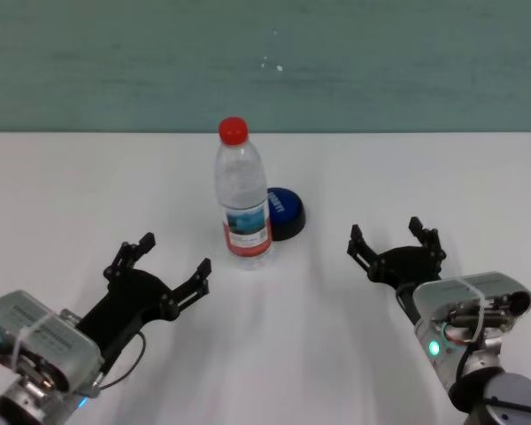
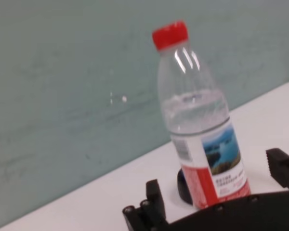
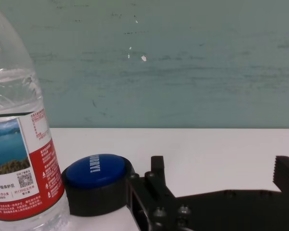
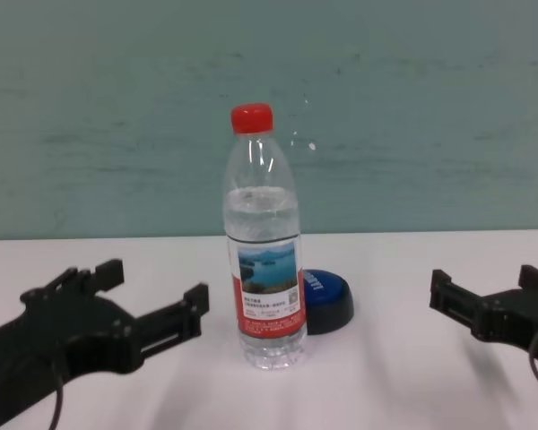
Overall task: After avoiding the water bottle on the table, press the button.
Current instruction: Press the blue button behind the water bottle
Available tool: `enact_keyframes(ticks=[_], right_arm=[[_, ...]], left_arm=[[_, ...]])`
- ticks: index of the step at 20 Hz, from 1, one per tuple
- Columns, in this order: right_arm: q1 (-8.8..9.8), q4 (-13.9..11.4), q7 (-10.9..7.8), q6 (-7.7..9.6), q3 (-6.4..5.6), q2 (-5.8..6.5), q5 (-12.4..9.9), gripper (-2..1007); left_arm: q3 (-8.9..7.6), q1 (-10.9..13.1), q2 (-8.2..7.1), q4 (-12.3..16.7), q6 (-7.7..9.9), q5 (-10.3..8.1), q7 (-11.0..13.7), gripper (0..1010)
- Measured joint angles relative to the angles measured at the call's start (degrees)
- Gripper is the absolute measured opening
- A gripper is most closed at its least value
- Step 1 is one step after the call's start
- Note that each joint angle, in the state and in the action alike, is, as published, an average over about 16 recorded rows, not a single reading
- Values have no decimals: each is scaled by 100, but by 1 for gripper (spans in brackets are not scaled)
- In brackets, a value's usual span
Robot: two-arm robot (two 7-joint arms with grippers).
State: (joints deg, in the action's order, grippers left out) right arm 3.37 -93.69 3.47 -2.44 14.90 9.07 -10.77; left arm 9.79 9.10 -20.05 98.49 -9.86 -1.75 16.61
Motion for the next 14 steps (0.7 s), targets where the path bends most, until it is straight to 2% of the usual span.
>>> enact_keyframes(ticks=[14], right_arm=[[0, 0, 0, 0, 0, 0, 0, 1004]], left_arm=[[72, -127, -59, -258, -14, -42, 33, 1000]])
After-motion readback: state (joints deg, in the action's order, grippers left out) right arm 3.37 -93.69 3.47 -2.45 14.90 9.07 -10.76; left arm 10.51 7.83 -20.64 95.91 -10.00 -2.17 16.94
